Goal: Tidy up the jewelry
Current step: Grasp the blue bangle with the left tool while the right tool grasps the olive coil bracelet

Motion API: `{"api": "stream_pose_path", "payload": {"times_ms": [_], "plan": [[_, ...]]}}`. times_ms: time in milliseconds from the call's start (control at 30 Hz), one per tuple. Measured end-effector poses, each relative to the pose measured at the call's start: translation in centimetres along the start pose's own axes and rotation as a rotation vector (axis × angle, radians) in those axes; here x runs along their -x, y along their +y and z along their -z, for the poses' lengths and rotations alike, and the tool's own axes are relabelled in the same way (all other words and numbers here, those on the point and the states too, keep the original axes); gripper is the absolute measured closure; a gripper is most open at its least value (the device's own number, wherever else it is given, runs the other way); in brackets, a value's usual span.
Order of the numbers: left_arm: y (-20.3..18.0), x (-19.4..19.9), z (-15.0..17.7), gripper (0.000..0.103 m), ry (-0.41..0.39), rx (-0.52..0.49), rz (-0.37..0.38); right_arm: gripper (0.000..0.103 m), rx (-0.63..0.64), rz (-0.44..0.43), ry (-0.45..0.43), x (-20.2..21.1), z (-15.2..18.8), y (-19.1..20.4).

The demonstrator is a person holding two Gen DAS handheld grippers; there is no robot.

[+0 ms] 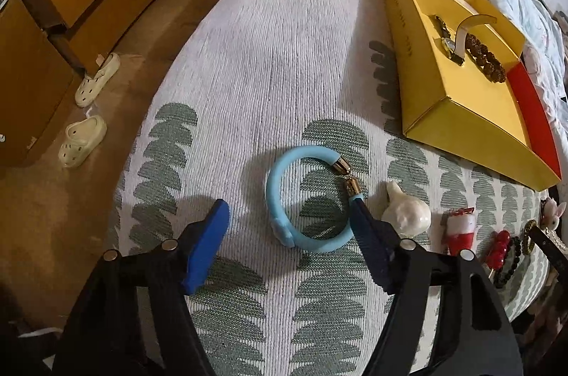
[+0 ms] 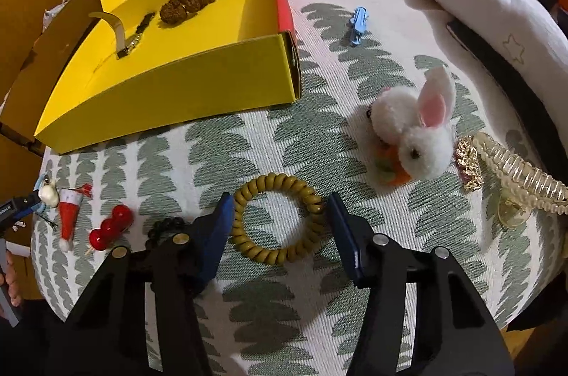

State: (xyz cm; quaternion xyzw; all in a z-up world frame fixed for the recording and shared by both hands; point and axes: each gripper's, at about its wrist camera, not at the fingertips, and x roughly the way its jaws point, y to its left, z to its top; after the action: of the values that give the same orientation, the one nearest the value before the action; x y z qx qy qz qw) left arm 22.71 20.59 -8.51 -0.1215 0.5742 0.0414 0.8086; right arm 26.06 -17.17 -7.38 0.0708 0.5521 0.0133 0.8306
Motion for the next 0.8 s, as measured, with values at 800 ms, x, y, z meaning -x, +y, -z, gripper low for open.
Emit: {"api": "stream_pose_path", "payload": {"times_ms": [800], "plan": [[-0.2,-1.1,-0.7,0.049,0.016,0.015,-0.029,0.053,0.039,0.028,-0.005,-0.9,-0.1,0.6]]}}
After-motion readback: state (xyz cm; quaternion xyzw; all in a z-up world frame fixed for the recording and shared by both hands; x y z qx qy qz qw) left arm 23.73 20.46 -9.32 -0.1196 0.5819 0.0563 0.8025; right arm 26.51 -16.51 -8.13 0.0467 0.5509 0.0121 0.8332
